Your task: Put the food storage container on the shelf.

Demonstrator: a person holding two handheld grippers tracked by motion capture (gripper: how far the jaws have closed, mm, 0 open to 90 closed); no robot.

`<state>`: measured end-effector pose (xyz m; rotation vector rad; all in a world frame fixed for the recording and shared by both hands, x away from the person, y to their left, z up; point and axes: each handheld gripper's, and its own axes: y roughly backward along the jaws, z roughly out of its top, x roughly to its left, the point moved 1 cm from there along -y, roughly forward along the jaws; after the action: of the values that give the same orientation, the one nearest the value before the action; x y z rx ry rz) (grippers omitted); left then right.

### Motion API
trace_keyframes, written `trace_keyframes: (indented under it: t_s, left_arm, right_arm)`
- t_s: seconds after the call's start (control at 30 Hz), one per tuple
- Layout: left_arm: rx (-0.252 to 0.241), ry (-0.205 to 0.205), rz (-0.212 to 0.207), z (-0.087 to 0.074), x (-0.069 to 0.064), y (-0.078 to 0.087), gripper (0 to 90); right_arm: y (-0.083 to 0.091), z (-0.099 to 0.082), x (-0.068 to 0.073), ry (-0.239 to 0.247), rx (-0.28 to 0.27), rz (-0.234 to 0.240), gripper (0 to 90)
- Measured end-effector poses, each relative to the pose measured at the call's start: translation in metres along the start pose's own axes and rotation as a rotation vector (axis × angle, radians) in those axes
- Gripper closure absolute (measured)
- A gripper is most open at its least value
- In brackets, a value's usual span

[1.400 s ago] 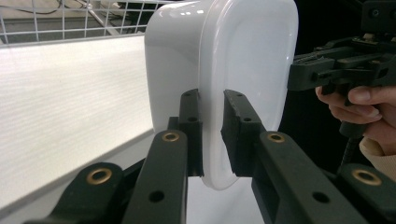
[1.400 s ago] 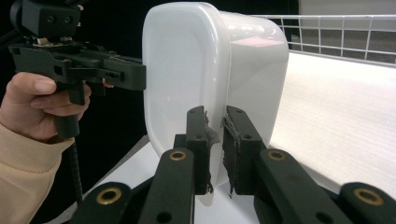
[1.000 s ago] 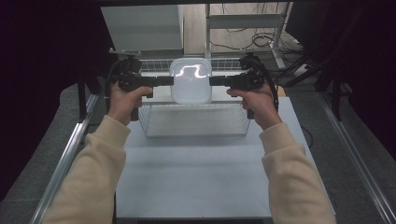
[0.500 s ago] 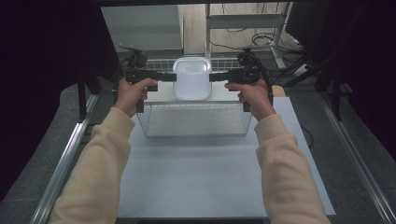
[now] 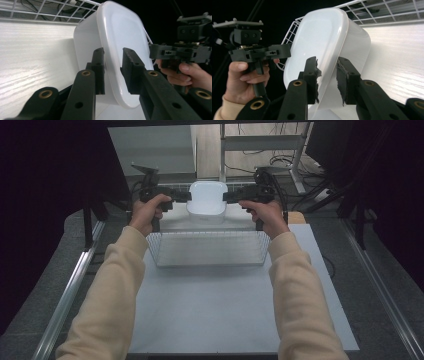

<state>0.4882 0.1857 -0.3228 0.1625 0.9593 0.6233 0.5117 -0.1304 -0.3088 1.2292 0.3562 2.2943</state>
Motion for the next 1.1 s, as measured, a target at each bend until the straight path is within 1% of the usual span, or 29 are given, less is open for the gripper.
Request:
trace_keyframes:
  t_s: [0.13,0.23,0.3,0.37,0.43,0.47,0.5,0.53,0.6,0.7,0.73,0.8,0.83,0.87,0.9,0.93,0.97,1.0,1.07,1.1]
  left_arm:
    - [0.006,0.013,-0.013,0.000,0.003,-0.002,71.4]
    - [0.011,0.012,-0.012,-0.001,0.004,-0.003,69.4]
    - [0.014,0.005,-0.008,-0.002,0.004,-0.004,66.8]
    - [0.009,-0.001,-0.024,-0.003,0.002,-0.003,62.1]
    - [-0.008,-0.007,-0.028,-0.003,0.000,-0.001,54.7]
    - [-0.016,-0.012,-0.028,-0.003,-0.002,0.000,50.9]
    - [-0.022,-0.016,-0.023,-0.004,-0.003,0.002,47.1]
    - [-0.029,-0.037,-0.005,-0.005,-0.006,0.005,43.9]
    - [-0.035,-0.081,0.022,-0.009,-0.012,0.011,38.5]
    - [-0.056,-0.139,0.053,-0.020,-0.022,0.021,35.0]
    - [-0.061,-0.160,0.066,-0.023,-0.025,0.024,33.9]
    - [-0.074,-0.210,0.093,-0.035,-0.032,0.032,33.2]
    - [-0.075,-0.233,0.102,-0.041,-0.035,0.036,32.9]
    - [-0.076,-0.253,0.112,-0.047,-0.037,0.039,32.6]
    - [-0.075,-0.271,0.126,-0.054,-0.039,0.042,32.1]
    - [-0.075,-0.285,0.135,-0.060,-0.040,0.045,31.9]
    - [-0.072,-0.307,0.146,-0.069,-0.042,0.048,31.6]
    - [-0.073,-0.320,0.156,-0.077,-0.044,0.051,30.9]
    - [-0.078,-0.339,0.154,-0.093,-0.046,0.057,30.2]
    - [-0.078,-0.355,0.153,-0.106,-0.047,0.060,29.9]
  right_arm:
    - [-0.002,0.001,-0.006,-0.024,0.008,0.015,68.1]
    - [-0.004,0.001,-0.007,-0.023,0.011,0.010,66.4]
    - [-0.005,0.000,-0.008,-0.027,0.009,0.009,65.0]
    - [-0.005,-0.001,-0.008,-0.029,0.002,0.011,63.2]
    - [-0.005,-0.001,-0.007,-0.021,-0.010,0.013,55.6]
    - [-0.003,-0.001,-0.005,-0.003,-0.023,0.007,50.9]
    - [0.000,-0.002,-0.003,0.010,-0.040,-0.003,47.2]
    - [0.002,-0.002,0.000,0.019,-0.055,-0.008,45.0]
    - [0.010,-0.007,0.007,0.079,-0.092,-0.018,40.8]
    - [0.021,-0.017,0.016,0.180,-0.122,-0.034,38.1]
    - [0.025,-0.021,0.018,0.220,-0.131,-0.044,37.1]
    - [0.032,-0.029,0.023,0.272,-0.137,-0.075,35.4]
    - [0.037,-0.036,0.025,0.321,-0.142,-0.094,34.3]
    - [0.041,-0.042,0.027,0.357,-0.146,-0.115,33.1]
    - [0.045,-0.049,0.029,0.391,-0.152,-0.123,32.0]
    - [0.049,-0.057,0.031,0.414,-0.155,-0.121,31.3]
    - [0.052,-0.062,0.032,0.424,-0.153,-0.124,30.6]
    - [0.056,-0.073,0.032,0.445,-0.152,-0.130,29.6]
    - [0.062,-0.088,0.032,0.465,-0.152,-0.131,28.4]
    - [0.065,-0.098,0.032,0.478,-0.150,-0.137,27.9]
